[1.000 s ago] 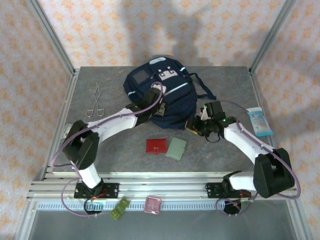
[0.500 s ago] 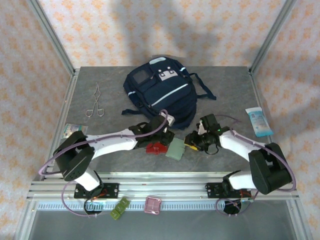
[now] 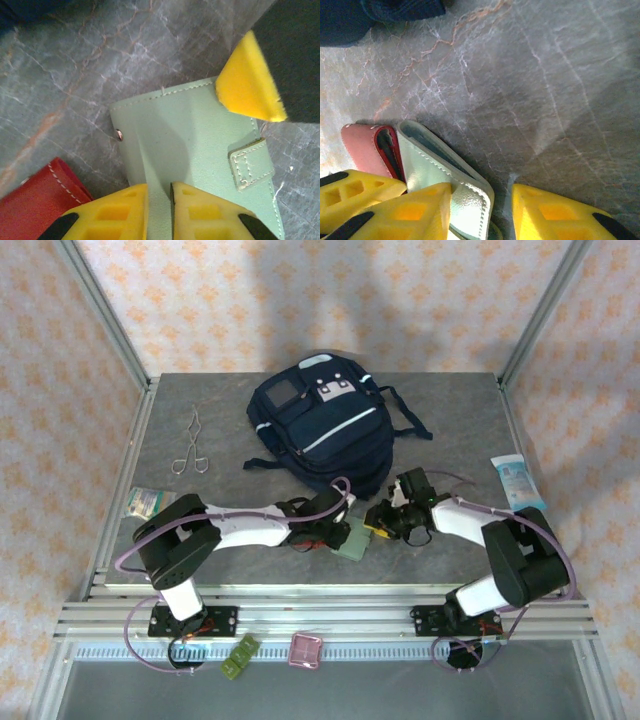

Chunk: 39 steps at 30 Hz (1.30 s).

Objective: Pack books, pencil case, and school supplies into a backpack

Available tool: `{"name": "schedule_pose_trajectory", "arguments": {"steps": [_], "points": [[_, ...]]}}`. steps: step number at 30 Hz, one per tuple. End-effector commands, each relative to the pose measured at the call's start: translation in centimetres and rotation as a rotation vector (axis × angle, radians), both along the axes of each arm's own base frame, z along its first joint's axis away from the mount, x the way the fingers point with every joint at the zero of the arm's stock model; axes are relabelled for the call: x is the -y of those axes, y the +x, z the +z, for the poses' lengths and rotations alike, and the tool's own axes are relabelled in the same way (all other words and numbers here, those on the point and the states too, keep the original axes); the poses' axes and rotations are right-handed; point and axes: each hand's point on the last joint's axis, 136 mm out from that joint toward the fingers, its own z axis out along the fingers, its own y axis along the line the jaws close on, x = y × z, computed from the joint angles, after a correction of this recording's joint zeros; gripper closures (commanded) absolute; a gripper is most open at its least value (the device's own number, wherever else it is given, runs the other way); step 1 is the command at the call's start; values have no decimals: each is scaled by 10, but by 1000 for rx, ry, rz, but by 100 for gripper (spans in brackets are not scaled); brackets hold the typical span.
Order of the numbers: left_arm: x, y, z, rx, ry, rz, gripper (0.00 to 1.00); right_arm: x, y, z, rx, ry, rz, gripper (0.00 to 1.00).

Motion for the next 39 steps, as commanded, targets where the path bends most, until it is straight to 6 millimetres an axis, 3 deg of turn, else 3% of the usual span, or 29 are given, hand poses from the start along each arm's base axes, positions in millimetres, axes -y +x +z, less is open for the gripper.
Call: {"name": "schedule_pose_trajectory", "arguments": {"steps": [1,9,12,18,21,25,29,33,36,39], "points": [[5,-4,-12,-29,-25,3,83,-9,0,-4,8,43,19,67],[8,-2,-17,-31,-41,11,88,-26,3,27,106,187,49,69],[9,-1,-15,-25,-48,12,88,-25,3,26,115,187,46,70],[10,3,-7,-3,-60,28,88,-23,2,16,98,167,33,94],[11,9,11,32,-76,44,85,-20,5,22,114,146,24,100],[8,24,55,128,-94,77,73,-7,13,44,174,89,7,100],[-6,49,110,235,-144,134,53,15,31,86,272,92,-56,100],[-28,84,153,351,-114,200,43,32,50,138,395,106,-115,100],[-43,114,168,410,-44,241,38,43,63,158,440,102,-162,100],[-47,141,168,442,28,238,34,56,75,170,465,93,-224,100]]}}
